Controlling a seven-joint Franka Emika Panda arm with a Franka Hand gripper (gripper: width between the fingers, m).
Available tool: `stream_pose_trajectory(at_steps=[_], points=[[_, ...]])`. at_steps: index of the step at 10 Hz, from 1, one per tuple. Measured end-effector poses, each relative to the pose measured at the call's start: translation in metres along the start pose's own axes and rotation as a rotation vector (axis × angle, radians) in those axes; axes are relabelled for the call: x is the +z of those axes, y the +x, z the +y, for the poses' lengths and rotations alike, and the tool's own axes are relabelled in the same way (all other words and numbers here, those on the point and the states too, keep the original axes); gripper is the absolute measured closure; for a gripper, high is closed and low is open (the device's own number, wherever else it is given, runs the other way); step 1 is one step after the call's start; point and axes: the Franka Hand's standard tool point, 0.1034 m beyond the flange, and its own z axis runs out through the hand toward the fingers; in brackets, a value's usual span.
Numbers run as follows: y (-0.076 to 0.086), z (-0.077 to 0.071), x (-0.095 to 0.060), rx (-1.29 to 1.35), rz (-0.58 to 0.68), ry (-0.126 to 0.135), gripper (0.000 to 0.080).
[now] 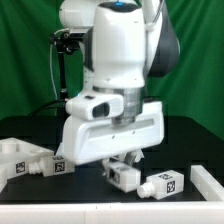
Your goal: Assemble one leg
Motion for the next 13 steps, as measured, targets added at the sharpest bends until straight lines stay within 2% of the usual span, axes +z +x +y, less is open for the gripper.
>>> stream_pose_trajectory(at_steps=[1,2,3,5,8,10,11,12,13], points=[[0.0,-0.028,-0.014,0.082,-0.009,0.001,0.0515],[0.01,-0.059,-0.029,0.15,0.0,-0.004,0.0515],[0.019,-0.08,-0.034,0.173,0.008,-0.008,0.0515],[0.016,-0.074,-0.03,0.145,0.003,-0.008,0.0515],[0.014,-0.081,-0.029,0.176,0.005,-0.007,0.0514],[-0.025,-0.128,-0.016,0.279,0.008,0.0,0.0514],[-0.04,-0.151,-0.002,0.314,0.019,0.005,0.0514],[-0.048,-0.16,0.013,0.318,0.005,0.01,0.0514],[-0.05,-0.16,0.023,0.329,-0.01,0.014,0.0514]])
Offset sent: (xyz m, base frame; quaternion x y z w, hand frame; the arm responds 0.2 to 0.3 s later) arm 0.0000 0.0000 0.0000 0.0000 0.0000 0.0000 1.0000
